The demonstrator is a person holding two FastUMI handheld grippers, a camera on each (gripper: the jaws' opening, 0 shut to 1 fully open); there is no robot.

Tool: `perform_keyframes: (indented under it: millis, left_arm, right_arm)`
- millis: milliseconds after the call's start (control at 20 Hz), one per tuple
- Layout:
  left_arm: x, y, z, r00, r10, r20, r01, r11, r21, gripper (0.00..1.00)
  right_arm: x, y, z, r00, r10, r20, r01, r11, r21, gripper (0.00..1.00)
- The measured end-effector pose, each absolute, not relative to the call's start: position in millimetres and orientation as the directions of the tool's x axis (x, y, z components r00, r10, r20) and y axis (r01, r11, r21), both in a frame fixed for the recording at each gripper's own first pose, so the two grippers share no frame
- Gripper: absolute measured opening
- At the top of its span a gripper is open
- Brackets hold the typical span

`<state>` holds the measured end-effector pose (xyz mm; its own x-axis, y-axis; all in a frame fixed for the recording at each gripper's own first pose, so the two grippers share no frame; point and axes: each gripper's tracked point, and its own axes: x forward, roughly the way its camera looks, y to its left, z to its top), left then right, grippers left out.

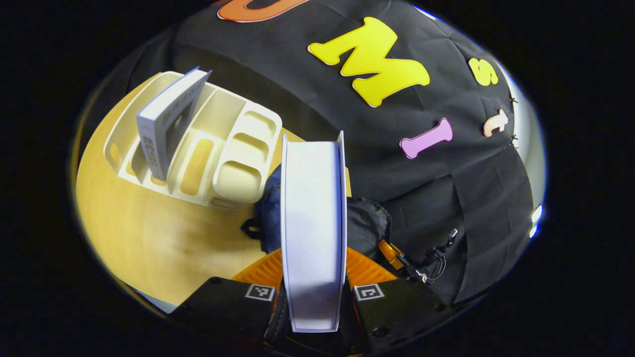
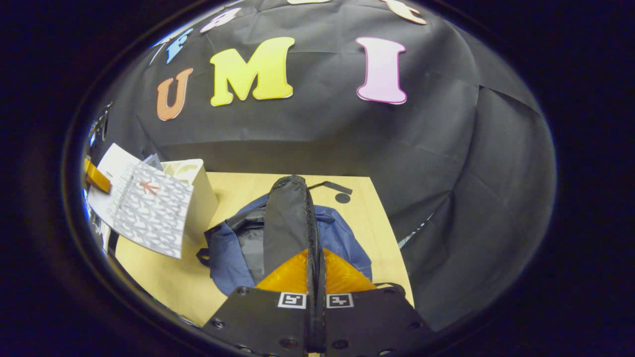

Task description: Open the schoolbag, grab two books from the bookshelf and put them into the schoolbag.

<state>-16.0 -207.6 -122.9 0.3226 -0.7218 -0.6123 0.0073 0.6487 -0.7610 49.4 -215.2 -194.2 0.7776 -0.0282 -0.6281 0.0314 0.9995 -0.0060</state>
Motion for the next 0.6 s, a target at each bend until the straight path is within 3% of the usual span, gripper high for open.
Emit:
perform_keyframes:
  millis: [200,600]
  left_arm:
    - [-27.5,-244.6,-174.6,0.33,-0.673,-0.662,0.036,0.71,-0.704,0.43]
    - [-17.7,-328.7,-228.7,0.299,-0.731,-0.613,0.008,0.644,-0.765,0.47]
  right_arm:
    - [50.8,-215.3,-191.5,0.778,-0.029,-0.628,0.027,1.0,-0.013,0.0]
    - [56.3,-229.0,-185.3,0.774,-0.029,-0.632,0.05,0.999,0.015,0.0]
